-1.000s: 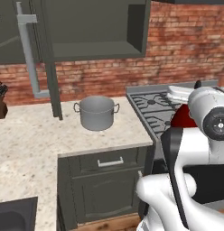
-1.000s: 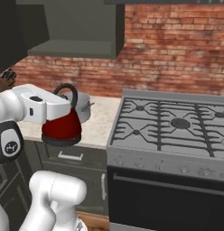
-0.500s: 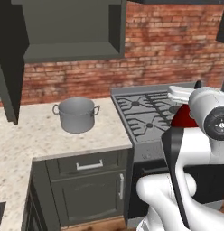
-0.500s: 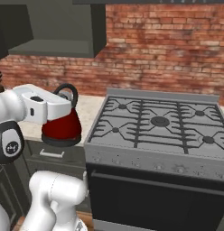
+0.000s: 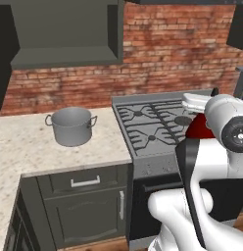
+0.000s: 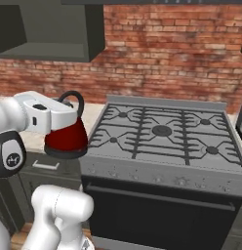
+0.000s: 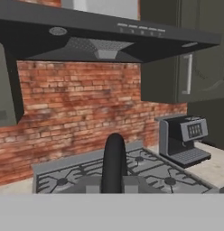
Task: Pick the kettle from the cabinet and place it on a stove burner. Then pick the pot from the counter and place it on another stove burner. Finally, turn both burners on.
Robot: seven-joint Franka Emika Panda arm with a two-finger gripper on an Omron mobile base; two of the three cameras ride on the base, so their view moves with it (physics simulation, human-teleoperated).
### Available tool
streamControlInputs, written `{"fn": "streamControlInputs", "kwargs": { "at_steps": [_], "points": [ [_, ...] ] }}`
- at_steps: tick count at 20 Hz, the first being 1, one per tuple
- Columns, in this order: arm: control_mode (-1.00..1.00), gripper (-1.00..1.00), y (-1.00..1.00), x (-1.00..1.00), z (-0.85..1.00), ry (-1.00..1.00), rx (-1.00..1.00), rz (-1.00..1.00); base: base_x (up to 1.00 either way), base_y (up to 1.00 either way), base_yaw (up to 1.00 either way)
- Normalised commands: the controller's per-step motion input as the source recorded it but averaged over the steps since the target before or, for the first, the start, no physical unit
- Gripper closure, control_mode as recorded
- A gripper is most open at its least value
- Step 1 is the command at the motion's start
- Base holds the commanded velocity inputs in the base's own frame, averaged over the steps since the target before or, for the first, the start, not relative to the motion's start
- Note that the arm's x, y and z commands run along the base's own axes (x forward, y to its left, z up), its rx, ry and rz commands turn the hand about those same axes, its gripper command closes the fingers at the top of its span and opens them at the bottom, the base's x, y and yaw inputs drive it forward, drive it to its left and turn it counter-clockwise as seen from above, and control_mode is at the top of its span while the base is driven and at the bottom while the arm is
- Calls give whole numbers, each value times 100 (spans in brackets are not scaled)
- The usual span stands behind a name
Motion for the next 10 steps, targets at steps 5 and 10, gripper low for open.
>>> {"fn": "streamControlInputs", "kwargs": {
  "at_steps": [5,10],
  "points": [
    [100,100,0,0,0,0,0,0,38,-32,1],
    [100,100,0,0,0,0,0,0,45,-29,2]
  ]
}}
